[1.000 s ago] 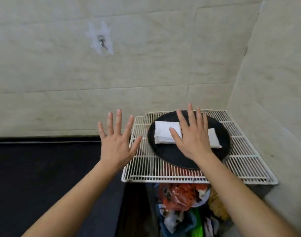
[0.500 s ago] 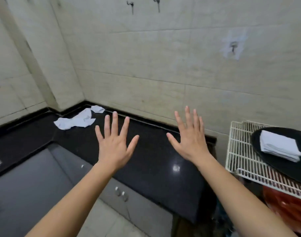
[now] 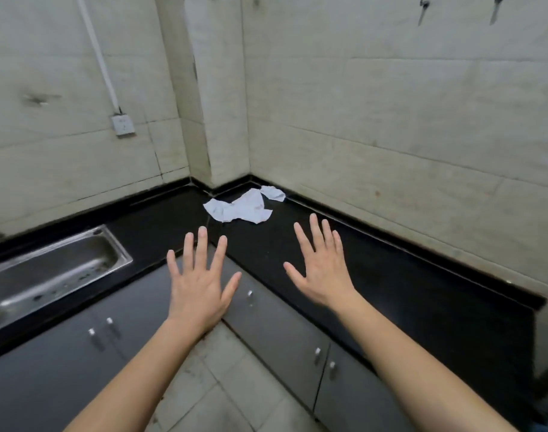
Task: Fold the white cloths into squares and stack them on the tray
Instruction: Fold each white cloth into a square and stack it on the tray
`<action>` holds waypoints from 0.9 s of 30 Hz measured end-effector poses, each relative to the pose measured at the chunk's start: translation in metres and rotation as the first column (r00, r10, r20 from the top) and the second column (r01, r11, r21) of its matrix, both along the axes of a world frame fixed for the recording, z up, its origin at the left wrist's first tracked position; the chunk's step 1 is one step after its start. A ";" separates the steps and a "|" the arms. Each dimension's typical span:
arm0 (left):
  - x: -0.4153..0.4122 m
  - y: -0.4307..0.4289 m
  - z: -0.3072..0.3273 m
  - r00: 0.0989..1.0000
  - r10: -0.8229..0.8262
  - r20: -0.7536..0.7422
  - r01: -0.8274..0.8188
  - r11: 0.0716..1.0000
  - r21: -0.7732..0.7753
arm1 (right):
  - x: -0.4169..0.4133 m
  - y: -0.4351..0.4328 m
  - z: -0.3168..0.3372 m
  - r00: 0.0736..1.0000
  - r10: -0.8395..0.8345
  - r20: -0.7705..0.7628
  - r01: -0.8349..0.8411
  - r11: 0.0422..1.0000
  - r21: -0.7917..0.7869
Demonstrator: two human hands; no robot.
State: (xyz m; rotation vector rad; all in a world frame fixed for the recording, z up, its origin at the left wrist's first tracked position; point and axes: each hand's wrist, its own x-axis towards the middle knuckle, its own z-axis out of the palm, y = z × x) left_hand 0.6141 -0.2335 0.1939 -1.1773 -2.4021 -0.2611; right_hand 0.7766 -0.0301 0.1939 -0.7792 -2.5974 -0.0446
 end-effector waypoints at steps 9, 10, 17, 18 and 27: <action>-0.127 0.045 -0.029 0.997 0.068 0.032 -0.067 0.997 -0.047 | -0.137 0.055 -0.030 0.999 0.048 0.008 -0.048 0.998 -0.029; -0.143 0.057 -0.031 0.997 0.074 0.030 -0.072 0.996 -0.056 | -0.153 0.067 -0.034 0.999 0.054 0.002 -0.054 0.998 -0.036; -0.258 0.160 -0.031 0.989 0.142 0.052 -0.130 0.975 -0.180 | -0.271 0.186 -0.043 0.998 0.061 0.032 -0.057 0.991 -0.124; -0.272 0.169 -0.030 0.988 0.149 0.041 -0.138 0.972 -0.190 | -0.287 0.202 -0.041 0.998 0.067 0.021 -0.063 0.990 -0.123; -0.391 0.228 -0.056 0.970 0.210 0.125 -0.176 0.954 -0.241 | -0.402 0.285 -0.054 0.991 0.093 0.094 -0.076 0.981 -0.178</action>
